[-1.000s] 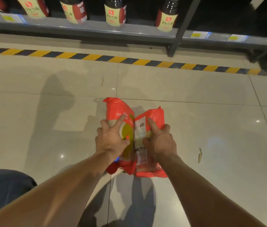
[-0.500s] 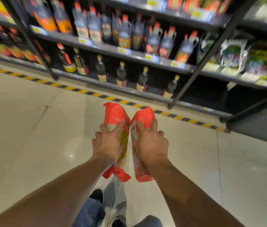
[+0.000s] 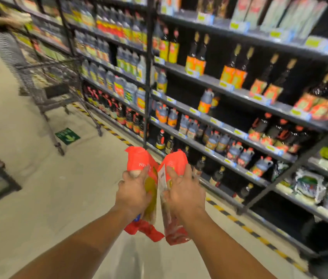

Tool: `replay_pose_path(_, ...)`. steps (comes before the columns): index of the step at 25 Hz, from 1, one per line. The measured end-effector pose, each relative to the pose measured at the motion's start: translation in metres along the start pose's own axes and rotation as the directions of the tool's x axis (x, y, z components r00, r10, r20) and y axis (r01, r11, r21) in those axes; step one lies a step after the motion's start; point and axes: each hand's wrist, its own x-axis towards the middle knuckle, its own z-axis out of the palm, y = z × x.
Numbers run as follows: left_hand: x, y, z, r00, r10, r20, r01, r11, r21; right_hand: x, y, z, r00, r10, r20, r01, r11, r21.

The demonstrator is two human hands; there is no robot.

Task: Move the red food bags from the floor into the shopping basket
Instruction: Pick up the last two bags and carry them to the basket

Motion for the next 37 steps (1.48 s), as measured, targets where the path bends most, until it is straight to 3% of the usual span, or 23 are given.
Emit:
replay_pose_path(6,-0.066,-0.122,-0.116,0.986,-0.088,-0.143,0.085,0.996,-0.026,-0.054,-0.144,-0.023,0.978,-0.198,-0.072,0.198,0.980,-0.009)
replay_pose_path(10,-0.108,-0.235,-0.187,0.958,-0.157,-0.240,0.159,0.987,-0.011,-0.087,-0.280,-0.018,0.942,-0.316,-0.115,0.317,0.948,-0.019)
replay_pose_path(16,-0.187,-0.406,-0.275,0.882,-0.321,-0.345,0.331,0.943,-0.031,-0.153,-0.463,0.004,0.881,-0.462,-0.106,0.467,0.884,0.028)
replay_pose_path(20,-0.236,-0.512,-0.316,0.799,-0.447,-0.403,0.446,0.889,-0.103,-0.184,-0.585,0.020,0.800,-0.598,-0.051,0.598,0.801,-0.011)
replay_pose_path(28,-0.287,-0.703,-0.384,0.551,-0.682,-0.481,0.664,0.707,-0.241,-0.215,-0.836,0.073,0.517,-0.856,0.025,0.856,0.516,-0.029)
replay_pose_path(34,-0.336,-0.825,-0.452,0.236,-0.814,-0.531,0.778,0.486,-0.398,-0.262,-1.020,0.100,0.211,-0.976,0.055,0.977,0.212,0.019)
replay_pose_path(37,-0.379,-0.887,-0.466,0.117,-0.849,-0.516,0.800,0.388,-0.457,-0.310,-1.096,0.128,0.068,-0.995,0.072,0.997,0.070,0.029)
